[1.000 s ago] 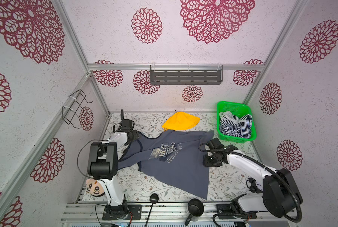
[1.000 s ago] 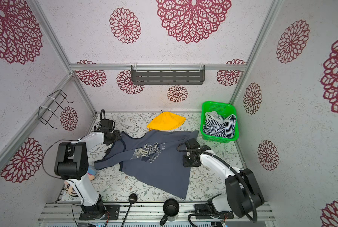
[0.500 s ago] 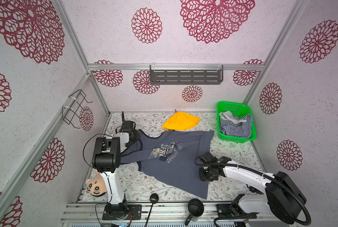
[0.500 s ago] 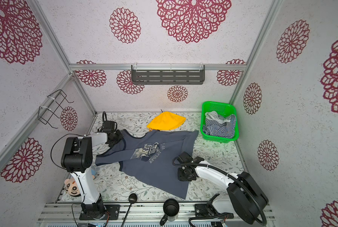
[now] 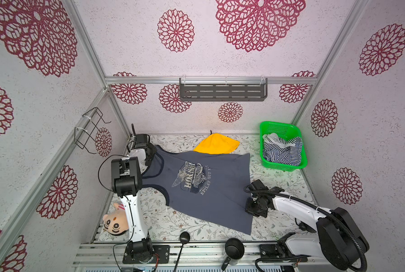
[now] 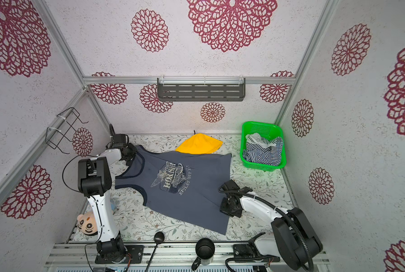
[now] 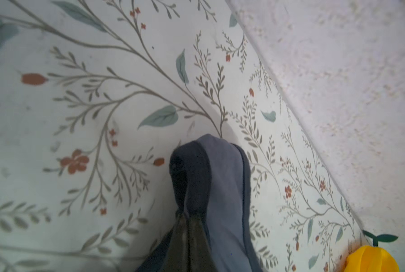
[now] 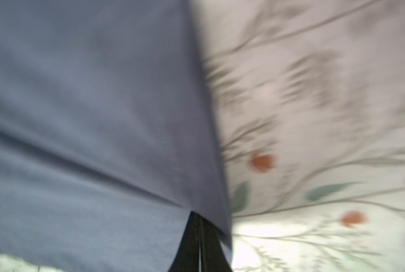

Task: Fold and stack tank tops
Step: Smooth out the tank top at the center of the table.

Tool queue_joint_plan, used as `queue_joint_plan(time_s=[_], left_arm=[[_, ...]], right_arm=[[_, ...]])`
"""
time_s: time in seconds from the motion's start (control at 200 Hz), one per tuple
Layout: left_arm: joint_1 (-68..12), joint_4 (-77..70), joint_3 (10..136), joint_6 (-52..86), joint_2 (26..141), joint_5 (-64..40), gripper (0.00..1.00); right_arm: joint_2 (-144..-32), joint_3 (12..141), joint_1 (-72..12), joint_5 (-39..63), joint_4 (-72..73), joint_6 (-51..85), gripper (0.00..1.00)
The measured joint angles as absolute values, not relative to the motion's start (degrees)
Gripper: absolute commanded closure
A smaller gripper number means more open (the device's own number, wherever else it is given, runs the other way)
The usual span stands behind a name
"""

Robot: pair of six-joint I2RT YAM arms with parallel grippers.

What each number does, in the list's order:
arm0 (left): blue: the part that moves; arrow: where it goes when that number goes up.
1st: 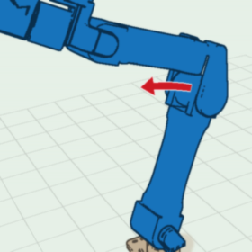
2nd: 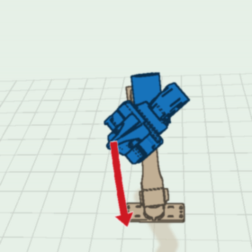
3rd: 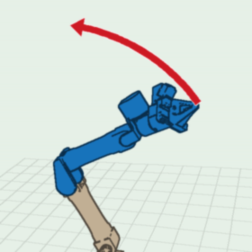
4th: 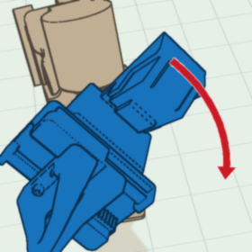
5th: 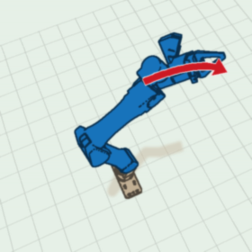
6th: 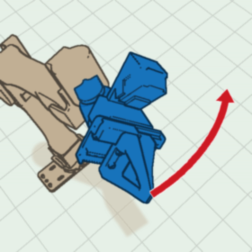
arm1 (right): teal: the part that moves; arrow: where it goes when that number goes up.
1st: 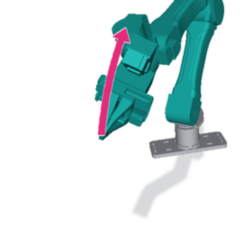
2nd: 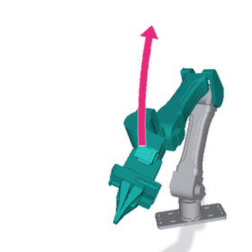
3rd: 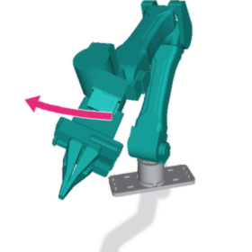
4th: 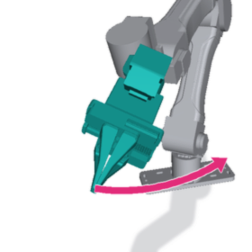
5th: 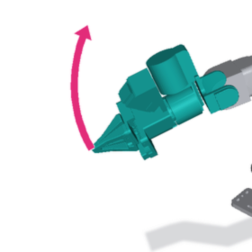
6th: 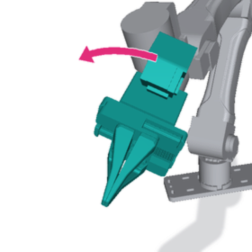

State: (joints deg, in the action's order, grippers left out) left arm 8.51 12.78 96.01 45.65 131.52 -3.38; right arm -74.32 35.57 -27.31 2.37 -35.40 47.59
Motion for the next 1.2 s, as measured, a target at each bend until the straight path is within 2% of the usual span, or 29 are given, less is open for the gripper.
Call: queue_joint_plan(time_s=[0.015,0.065,0.1,0.125,0.165,0.235,0.395,0.5,0.636,0.696,0.841,1.006,1.091,1.196], left_arm=[[8.60,13.02,96.84,45.60,132.07,-3.51,0.83],[8.88,13.41,98.76,45.28,133.32,-4.03,0.45],[9.08,13.67,99.77,45.01,133.82,-4.60,0.22],[9.19,13.80,100.18,44.66,133.95,-4.91,0.10],[9.23,14.11,100.38,43.86,133.84,-5.19,0.00],[9.41,14.50,99.63,42.50,132.57,-5.48,0.03],[10.02,16.86,90.76,39.24,122.39,-4.38,0.02],[10.72,18.22,82.32,37.71,110.93,-2.96,0.02],[12.47,19.75,71.68,36.38,96.03,-0.91,0.01],[13.43,21.41,68.77,35.59,92.12,0.10,0.01],[16.27,24.16,63.20,34.74,89.80,1.83,0.05],[22.65,24.49,53.69,37.26,89.67,0.34,0.16],[24.58,24.91,51.37,38.74,89.67,0.47,0.16],[23.09,24.73,51.51,39.31,89.67,0.47,0.15]], right_arm=[[-74.35,35.97,-26.48,1.30,-36.21,47.44,0.94],[-74.11,37.17,-24.67,-1.43,-38.35,46.70,0.93],[-73.45,38.04,-23.86,-2.83,-39.77,46.52,0.88],[-72.73,38.48,-23.73,-3.36,-40.51,46.26,0.82],[-70.67,38.87,-24.23,-3.57,-41.43,46.65,0.70],[-66.72,38.87,-26.65,-3.60,-42.87,48.03,0.64],[-63.72,38.68,-35.92,-2.00,-45.06,52.71,0.73],[-64.99,38.65,-43.68,-0.19,-44.82,56.58,0.73],[-65.25,37.52,-48.80,1.17,-44.51,61.28,0.58],[-65.01,36.80,-49.08,1.61,-44.42,62.52,0.55],[-64.88,36.29,-49.71,1.85,-43.66,64.53,0.52],[-64.27,35.64,-49.80,2.37,-41.89,65.52,0.52],[-63.64,33.98,-49.74,3.40,-39.92,66.00,0.52],[-63.75,31.77,-49.25,4.27,-38.28,66.08,0.52]])
